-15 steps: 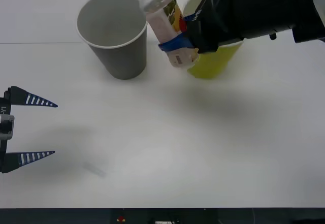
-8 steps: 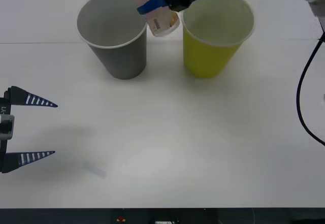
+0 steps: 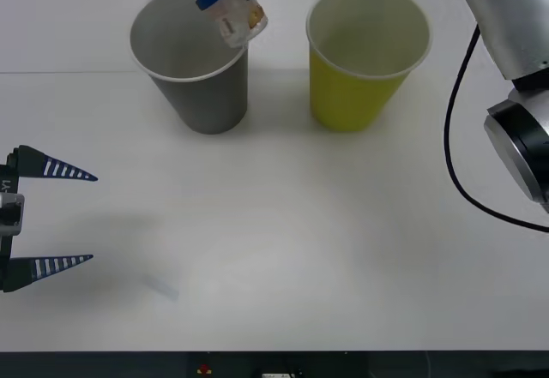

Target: Put the can into the green bin and the plastic bottle into the gray bin

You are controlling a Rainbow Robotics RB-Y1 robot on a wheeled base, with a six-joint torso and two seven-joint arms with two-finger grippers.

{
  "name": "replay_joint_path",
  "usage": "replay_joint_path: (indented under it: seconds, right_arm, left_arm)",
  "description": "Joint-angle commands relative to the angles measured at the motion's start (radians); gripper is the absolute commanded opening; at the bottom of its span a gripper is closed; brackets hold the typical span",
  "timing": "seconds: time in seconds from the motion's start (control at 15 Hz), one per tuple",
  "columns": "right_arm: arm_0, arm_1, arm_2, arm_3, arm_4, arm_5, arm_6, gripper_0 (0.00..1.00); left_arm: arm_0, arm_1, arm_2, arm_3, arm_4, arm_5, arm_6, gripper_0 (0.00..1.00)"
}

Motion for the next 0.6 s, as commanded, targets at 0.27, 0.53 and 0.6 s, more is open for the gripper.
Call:
replay_joint_path:
  seconds: [0.27, 0.53, 0.6]
  right_arm:
    - [-0.030, 0.076, 0.076, 0.119, 0.047, 0.116, 0.009, 0.00]
    - [-0.036, 0.085, 0.077, 0.135, 0.045, 0.120, 0.026, 0.00]
    - [-0.036, 0.085, 0.077, 0.137, 0.045, 0.120, 0.026, 0.05]
  left_arm:
    - [0.000, 0.000, 0.000, 0.000, 0.000, 0.000, 0.000, 1.00]
    - [0.000, 0.000, 0.000, 0.000, 0.000, 0.000, 0.000, 1.00]
    - [0.000, 0.000, 0.000, 0.000, 0.000, 0.000, 0.000, 1.00]
